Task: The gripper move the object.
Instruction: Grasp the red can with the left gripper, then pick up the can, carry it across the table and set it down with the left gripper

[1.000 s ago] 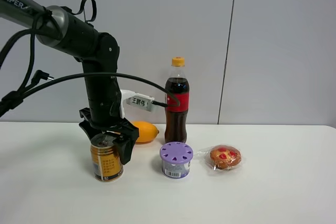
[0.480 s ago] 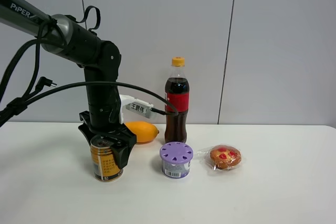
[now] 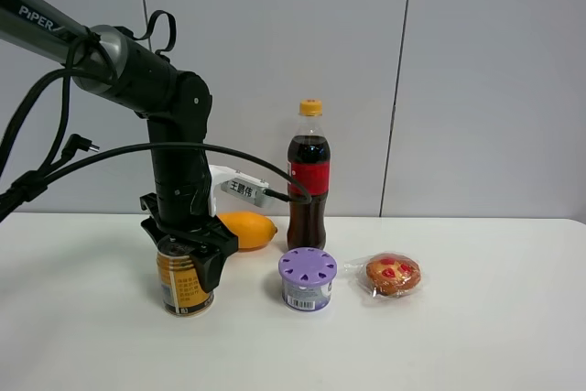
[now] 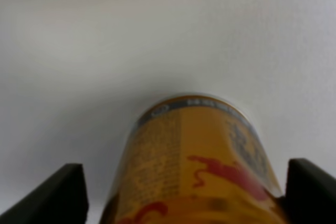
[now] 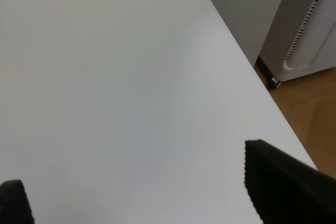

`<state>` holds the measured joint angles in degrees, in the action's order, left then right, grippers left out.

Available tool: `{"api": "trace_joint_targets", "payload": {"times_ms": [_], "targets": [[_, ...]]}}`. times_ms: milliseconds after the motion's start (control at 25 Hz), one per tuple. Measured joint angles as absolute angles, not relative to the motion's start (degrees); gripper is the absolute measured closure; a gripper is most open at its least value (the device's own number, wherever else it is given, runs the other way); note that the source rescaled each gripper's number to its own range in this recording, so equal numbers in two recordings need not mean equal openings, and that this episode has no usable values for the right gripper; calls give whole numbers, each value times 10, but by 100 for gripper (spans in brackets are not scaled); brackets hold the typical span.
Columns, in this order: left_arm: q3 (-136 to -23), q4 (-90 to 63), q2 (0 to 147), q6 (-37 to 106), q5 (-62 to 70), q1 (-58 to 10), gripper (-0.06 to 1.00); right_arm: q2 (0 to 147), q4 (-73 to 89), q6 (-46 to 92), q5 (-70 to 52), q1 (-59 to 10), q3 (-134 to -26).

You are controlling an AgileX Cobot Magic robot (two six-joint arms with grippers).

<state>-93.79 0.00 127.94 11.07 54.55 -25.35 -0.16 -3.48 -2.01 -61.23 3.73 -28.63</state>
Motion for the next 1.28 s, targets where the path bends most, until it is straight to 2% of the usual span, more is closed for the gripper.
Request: {"api": "trace_joint_targets", "payload": {"times_ms": [120,200,720,1040,1280], "targets": [[-938,3,1279,111,546,-254,91,-2,-35,-20,-612,37,-286],[-938,4,1279,112,546,-254,94,-2,-35,-20,-612,37,-286],[-938,8,1279,112,561,-254,94,-2,-35,-20,-612,37,-286],[-938,12,1253,113,604,-254,94,-2,-35,-20,-612,37,-286],[-986,12,1218,113,677,-254,94,-2,-35,-20,-612,37,-286]]}}
